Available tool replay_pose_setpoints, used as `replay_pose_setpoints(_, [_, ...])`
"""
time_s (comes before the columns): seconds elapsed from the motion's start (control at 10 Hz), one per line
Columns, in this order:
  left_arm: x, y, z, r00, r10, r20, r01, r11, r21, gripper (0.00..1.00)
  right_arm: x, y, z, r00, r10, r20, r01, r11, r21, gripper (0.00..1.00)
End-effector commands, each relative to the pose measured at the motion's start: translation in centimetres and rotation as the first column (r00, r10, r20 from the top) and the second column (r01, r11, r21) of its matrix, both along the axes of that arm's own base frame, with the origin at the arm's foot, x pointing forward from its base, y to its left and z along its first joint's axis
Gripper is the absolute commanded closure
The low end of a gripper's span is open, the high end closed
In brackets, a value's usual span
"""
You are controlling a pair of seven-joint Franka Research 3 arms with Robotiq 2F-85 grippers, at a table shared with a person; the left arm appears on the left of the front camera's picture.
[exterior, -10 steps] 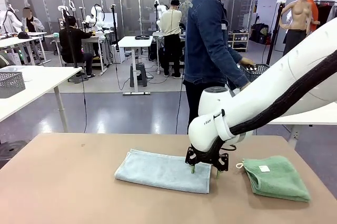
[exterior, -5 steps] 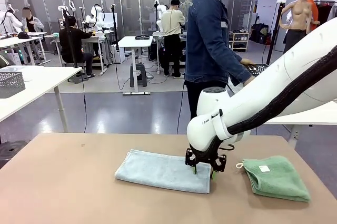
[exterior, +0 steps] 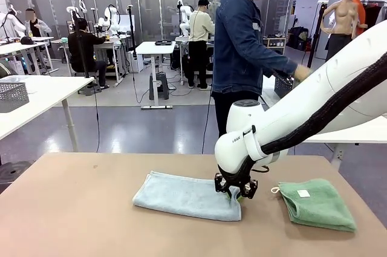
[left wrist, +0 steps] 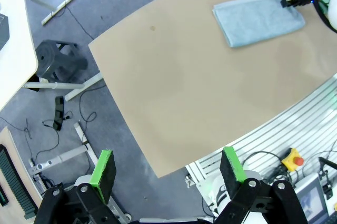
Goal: Fold the towels and place them in the basket.
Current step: When a person lays out a Towel with hook on the table, fold it in half twice.
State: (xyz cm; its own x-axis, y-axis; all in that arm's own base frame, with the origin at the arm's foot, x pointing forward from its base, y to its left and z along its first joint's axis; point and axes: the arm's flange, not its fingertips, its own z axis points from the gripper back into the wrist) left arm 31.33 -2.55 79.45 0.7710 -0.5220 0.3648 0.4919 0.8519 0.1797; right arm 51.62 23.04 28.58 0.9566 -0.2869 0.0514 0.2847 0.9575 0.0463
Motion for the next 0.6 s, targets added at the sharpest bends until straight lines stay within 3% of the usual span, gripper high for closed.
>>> replay_pose_setpoints(0.0, [-0.1,0.1,0.1,1.0,0.002,0.004,-0.002,1.0,0.003,0.0,-0.4,-0.2,-0.9,1.0,0.0,0.004,0.0,1.0,0.019,1.0])
replay_pose_setpoints(0.3, [-0.1,0.1,0.1,1.0,0.002,0.004,-0.002,1.0,0.003,0.0,-1.0,-0.4,0.0,1.0,0.002,0.027,-0.002,1.0,0.013,1.0])
replay_pose_setpoints(0.5, [-0.1,0.1,0.1,1.0,0.002,0.004,-0.002,1.0,0.003,0.0,-1.7,-1.4,1.6,0.995,0.08,0.052,-0.08,0.997,-0.017,1.0])
